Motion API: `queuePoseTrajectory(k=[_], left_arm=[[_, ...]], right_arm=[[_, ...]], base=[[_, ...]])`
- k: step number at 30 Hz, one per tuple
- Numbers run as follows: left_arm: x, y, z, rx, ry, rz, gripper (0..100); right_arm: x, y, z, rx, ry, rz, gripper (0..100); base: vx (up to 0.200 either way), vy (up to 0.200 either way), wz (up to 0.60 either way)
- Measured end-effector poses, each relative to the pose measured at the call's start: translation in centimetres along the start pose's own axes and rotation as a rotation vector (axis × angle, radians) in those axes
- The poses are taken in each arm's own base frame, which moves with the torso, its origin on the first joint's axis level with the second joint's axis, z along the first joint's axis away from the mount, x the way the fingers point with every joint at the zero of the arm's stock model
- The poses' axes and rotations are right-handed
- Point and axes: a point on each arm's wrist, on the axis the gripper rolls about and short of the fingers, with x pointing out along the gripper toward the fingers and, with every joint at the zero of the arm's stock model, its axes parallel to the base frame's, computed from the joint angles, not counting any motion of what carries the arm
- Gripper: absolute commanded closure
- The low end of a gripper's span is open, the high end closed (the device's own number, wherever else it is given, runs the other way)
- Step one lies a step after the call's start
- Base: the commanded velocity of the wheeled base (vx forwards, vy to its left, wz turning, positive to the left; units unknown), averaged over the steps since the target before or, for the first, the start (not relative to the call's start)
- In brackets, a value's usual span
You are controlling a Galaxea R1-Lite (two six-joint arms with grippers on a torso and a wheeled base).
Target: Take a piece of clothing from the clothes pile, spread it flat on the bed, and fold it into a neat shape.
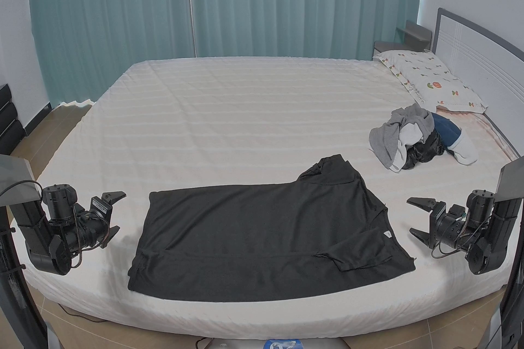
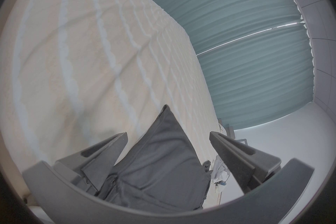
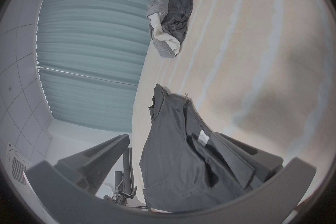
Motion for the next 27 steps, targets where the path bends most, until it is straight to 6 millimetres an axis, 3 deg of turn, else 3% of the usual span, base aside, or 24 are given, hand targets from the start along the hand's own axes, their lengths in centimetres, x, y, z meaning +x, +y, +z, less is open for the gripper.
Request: queuePoseTrajectory(k=[8,17,27], left_arm=[[0.1,-0.2,-0.2,0.010,0.003,-0.003,0],[1.2,-2.0,-1.0,0.134,0.015,-0.052,0],[5.3,-5.9,0.0,0.255,-0.027,0.009,0]], right_arm=[[0.3,-0.1,-0.4,-0.006,0.010,-0.006,0],[0.5,-0.2,-0.8,-0.026,0.022,-0.014,0],[0.7,-0.4,-1.1,-0.047,0.033,-0.021,0]], base=[[0.000,0.000,0.00],[0.000,0.000,0.00],[0.000,0.000,0.00]])
